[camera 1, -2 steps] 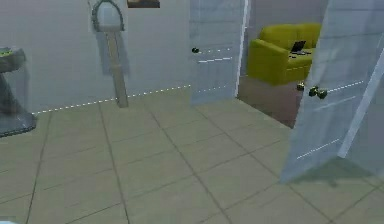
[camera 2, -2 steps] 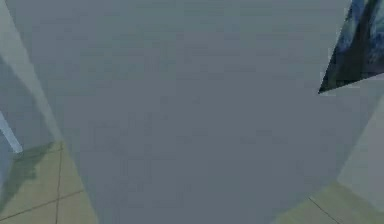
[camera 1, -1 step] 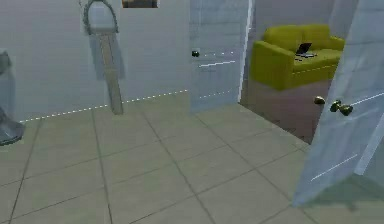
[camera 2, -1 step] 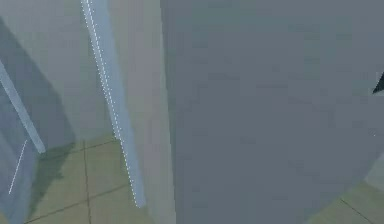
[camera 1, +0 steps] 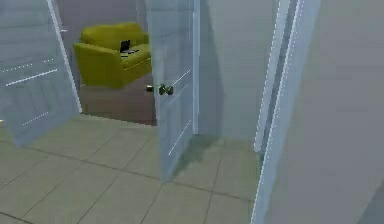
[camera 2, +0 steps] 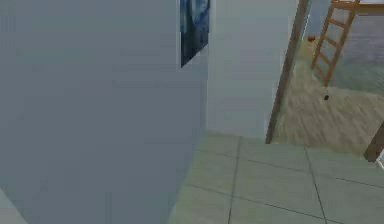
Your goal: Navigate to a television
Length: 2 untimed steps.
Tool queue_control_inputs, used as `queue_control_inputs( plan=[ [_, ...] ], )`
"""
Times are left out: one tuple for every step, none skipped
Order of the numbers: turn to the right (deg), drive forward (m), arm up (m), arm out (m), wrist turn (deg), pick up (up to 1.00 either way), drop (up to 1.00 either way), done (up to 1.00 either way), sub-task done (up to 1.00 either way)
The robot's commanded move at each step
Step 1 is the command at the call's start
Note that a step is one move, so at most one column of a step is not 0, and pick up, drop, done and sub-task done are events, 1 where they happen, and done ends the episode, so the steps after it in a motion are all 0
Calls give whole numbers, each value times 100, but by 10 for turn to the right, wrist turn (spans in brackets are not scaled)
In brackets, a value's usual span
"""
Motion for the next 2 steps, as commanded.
queue_control_inputs(
  plan=[
    [0, 80, 0, 0, 0, 0, 0, 0, 0],
    [390, 0, 0, 0, 0, 0, 0, 0, 0]
  ],
)
